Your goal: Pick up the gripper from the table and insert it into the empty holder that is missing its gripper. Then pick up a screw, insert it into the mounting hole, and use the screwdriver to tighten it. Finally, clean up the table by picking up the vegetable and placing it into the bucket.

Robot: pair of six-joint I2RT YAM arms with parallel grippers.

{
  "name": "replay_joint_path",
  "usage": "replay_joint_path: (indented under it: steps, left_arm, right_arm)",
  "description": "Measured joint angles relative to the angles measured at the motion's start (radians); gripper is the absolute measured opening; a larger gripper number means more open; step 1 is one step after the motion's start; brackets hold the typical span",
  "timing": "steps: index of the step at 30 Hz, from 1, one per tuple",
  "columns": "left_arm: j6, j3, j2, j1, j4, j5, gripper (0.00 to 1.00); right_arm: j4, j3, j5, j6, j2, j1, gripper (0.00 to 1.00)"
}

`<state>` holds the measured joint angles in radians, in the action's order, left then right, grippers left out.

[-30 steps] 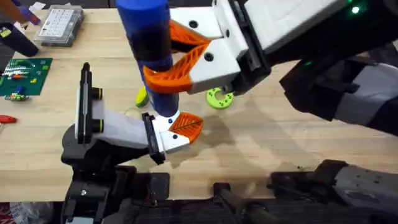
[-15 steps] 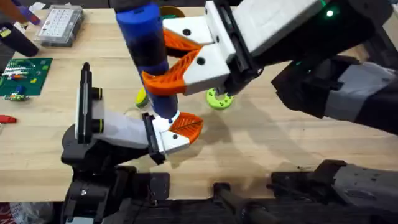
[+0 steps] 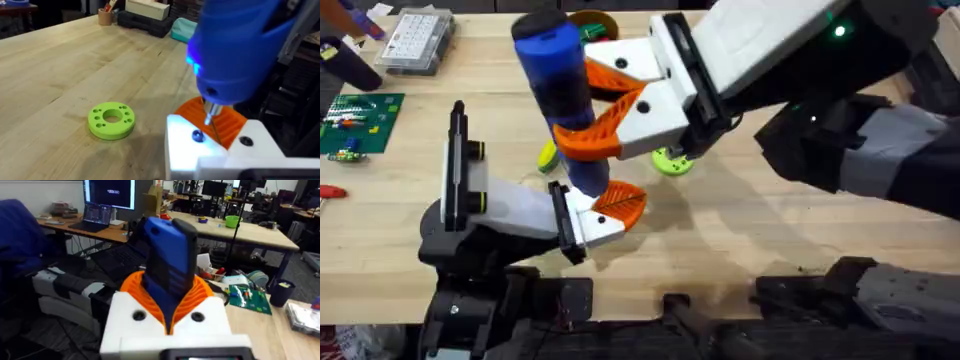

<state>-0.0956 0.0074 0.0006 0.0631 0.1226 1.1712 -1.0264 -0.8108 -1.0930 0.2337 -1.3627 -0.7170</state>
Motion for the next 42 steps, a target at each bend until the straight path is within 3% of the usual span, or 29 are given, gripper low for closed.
replay_joint_path:
  steps: [42]
  left_arm:
    - [0.0, 0.0, 0.0, 0.0, 0.0, 0.0, 0.004]
  right_arm:
    - [0.0, 0.007, 0.034, -0.026, -0.001, -0.013, 0.022]
